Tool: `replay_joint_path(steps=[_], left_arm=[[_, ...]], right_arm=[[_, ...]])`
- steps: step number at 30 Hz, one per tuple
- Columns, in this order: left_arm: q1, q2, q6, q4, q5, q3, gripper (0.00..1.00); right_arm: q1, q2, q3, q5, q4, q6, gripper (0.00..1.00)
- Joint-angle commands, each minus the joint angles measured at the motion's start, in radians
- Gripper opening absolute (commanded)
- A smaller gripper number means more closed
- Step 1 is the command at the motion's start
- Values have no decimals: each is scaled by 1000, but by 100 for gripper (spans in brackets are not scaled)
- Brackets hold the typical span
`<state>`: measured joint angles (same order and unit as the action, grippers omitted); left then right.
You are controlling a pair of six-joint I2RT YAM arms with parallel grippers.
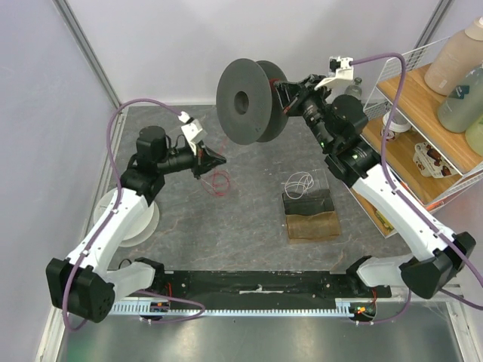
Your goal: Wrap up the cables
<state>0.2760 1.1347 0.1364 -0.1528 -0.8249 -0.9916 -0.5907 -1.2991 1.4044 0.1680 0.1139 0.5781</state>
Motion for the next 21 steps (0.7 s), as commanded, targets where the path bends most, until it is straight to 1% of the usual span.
replay_joint_path(steps=[1,4,7,10,14,16,21], left_arm=[[118,-13,-126,33,18,16,2],[179,-12,-187,45,27,7,2],[238,-33,-192,48,30,-21,2],[279,-52,-202,38,53,-59,2],[308,-53,-268,42,76,-91,2],[321,-44,-309,55,70,-108,1],[333,-10,-419,53,12,-206,2]], right_arm=[[5,-51,133,122,70,132,0],[-1,-94,174,156,44,100,0],[-37,-126,202,203,35,-45,0],[-81,-112,128,231,125,-203,0],[-144,-98,58,271,164,-305,0],[-179,-100,36,300,193,-386,0],[-257,-82,-67,286,306,-619,0]])
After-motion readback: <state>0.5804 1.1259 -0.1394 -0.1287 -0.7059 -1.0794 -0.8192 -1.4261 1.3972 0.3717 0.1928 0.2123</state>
